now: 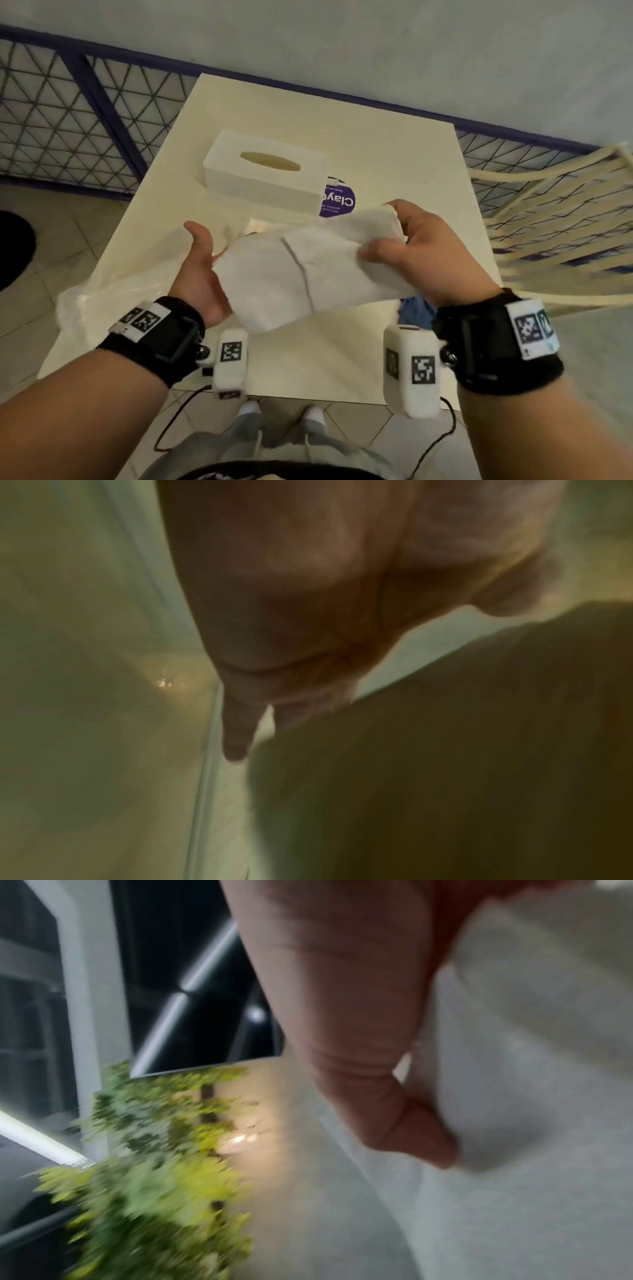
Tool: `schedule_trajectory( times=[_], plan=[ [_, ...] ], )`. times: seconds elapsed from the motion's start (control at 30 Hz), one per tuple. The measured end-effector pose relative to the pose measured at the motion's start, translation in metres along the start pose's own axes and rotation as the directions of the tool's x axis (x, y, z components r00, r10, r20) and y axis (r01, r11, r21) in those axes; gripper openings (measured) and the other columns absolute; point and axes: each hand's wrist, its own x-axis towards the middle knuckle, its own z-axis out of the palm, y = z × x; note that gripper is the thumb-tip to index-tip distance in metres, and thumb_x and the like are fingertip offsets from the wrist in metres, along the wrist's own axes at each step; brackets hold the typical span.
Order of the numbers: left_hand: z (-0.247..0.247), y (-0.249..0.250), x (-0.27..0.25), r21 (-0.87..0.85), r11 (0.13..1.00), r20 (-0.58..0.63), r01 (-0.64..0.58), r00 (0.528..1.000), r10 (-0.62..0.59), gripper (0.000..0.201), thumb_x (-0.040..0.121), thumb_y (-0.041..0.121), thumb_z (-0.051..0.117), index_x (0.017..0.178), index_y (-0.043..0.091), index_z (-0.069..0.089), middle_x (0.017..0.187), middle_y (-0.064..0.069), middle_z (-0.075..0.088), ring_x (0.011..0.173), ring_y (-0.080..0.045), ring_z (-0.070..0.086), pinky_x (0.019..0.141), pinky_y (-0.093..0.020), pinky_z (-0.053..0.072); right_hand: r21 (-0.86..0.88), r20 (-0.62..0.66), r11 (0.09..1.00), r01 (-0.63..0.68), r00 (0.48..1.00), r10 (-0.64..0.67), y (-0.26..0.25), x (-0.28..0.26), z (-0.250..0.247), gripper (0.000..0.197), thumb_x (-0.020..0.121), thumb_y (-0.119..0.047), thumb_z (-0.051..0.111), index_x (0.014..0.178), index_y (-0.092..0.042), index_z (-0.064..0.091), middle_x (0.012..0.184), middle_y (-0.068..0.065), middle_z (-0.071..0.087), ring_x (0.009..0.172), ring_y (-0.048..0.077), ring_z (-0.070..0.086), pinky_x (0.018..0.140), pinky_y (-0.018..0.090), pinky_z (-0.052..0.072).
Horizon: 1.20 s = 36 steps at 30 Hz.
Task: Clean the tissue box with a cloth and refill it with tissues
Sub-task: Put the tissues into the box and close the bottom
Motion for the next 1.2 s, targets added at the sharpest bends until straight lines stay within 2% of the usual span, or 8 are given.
schedule_trajectory(
  times=[0.1,0.2,0.33,0.47,0.6,0.8,1.0,1.2],
  plan=[
    [-0.006,-0.013,0.003,0.146,0.986,0.139,-0.084,0.988,0.064,0.1,0.043,0.046,0.092,0.131,0.024,0.052,0.126,-0.004,0.064,0.115,-0.023,0.06,0.097,-0.042,0.048,0.252,-0.013,0.96,-0.118,0.992,0.126,0.055,-0.007,0.012,0.026,0.069,-0.015,0.072,0.09,-0.026,0.064,0.081,-0.007,0.069,0.072,0.012,0.064,0.067,0.032,0.052],
    [-0.011,-0.027,0.003,0.47,0.857,0.149,-0.213,0.976,0.161,0.094,0.05,0.004,0.083,0.132,0.031,0.044,0.112,-0.001,0.067,0.1,-0.016,0.066,0.082,-0.028,0.054,0.358,-0.044,0.926,-0.12,0.988,0.146,0.103,-0.016,0.032,0.034,0.071,-0.01,0.071,0.093,-0.032,0.059,0.077,-0.012,0.067,0.071,0.009,0.062,0.063,0.024,0.052],
    [-0.026,-0.043,0.006,0.77,0.594,0.087,-0.233,0.961,0.264,0.064,0.06,0.012,0.074,0.109,0.047,0.052,0.105,0.003,0.064,0.092,-0.017,0.065,0.077,-0.026,0.053,0.311,-0.067,0.942,-0.126,0.986,0.154,0.146,-0.02,0.052,0.039,0.076,0.013,0.069,0.093,-0.019,0.054,0.078,-0.014,0.062,0.07,-0.001,0.056,0.068,0.019,0.047],
    [-0.038,-0.056,0.01,0.854,0.476,0.107,-0.21,0.966,0.234,0.055,0.058,0.016,0.074,0.098,0.046,0.051,0.108,0.006,0.062,0.09,-0.008,0.063,0.077,-0.022,0.051,0.251,-0.075,0.962,-0.111,0.988,0.133,0.163,-0.023,0.058,0.043,0.061,0.005,0.069,0.092,-0.019,0.052,0.084,-0.009,0.059,0.076,0.003,0.054,0.072,0.023,0.044],
    [-0.035,-0.061,0.01,0.876,0.414,0.126,-0.249,0.945,0.302,0.045,0.065,0.017,0.069,0.094,0.045,0.049,0.089,0.022,0.059,0.074,0.0,0.057,0.063,-0.013,0.046,0.195,-0.094,0.975,-0.102,0.988,0.122,0.168,-0.021,0.06,0.041,0.063,0.01,0.071,0.086,-0.018,0.051,0.079,-0.012,0.059,0.069,0.002,0.052,0.066,0.019,0.043],
    [-0.042,-0.067,0.011,0.93,0.294,0.138,-0.219,0.952,0.274,0.062,0.072,0.011,0.08,0.107,0.044,0.04,0.102,0.016,0.059,0.093,0.011,0.055,0.072,-0.003,0.042,0.068,-0.128,0.989,-0.128,0.982,0.135,0.178,-0.017,0.059,0.042,0.07,0.007,0.077,0.08,-0.021,0.048,0.073,-0.005,0.058,0.059,-0.006,0.051,0.057,0.01,0.041],
    [-0.037,-0.059,0.013,0.944,0.241,0.132,-0.225,0.927,0.351,0.043,0.086,0.014,0.065,0.108,0.041,0.039,0.096,0.013,0.062,0.087,0.008,0.059,0.071,-0.006,0.042,0.004,-0.168,0.994,-0.113,0.979,0.113,0.179,-0.014,0.055,0.042,0.071,0.004,0.077,0.081,-0.024,0.048,0.075,-0.008,0.06,0.063,-0.01,0.055,0.058,0.007,0.042],
    [-0.038,-0.061,0.013,0.968,0.207,0.072,-0.141,0.948,0.309,0.049,0.085,0.019,0.068,0.128,0.016,0.043,0.11,0.009,0.059,0.101,-0.011,0.057,0.081,-0.021,0.04,-0.012,-0.117,0.982,-0.189,0.976,0.186,0.171,-0.008,0.051,0.039,0.071,-0.004,0.08,0.087,-0.026,0.051,0.081,-0.009,0.063,0.073,-0.004,0.061,0.068,0.014,0.049]
  ],
)
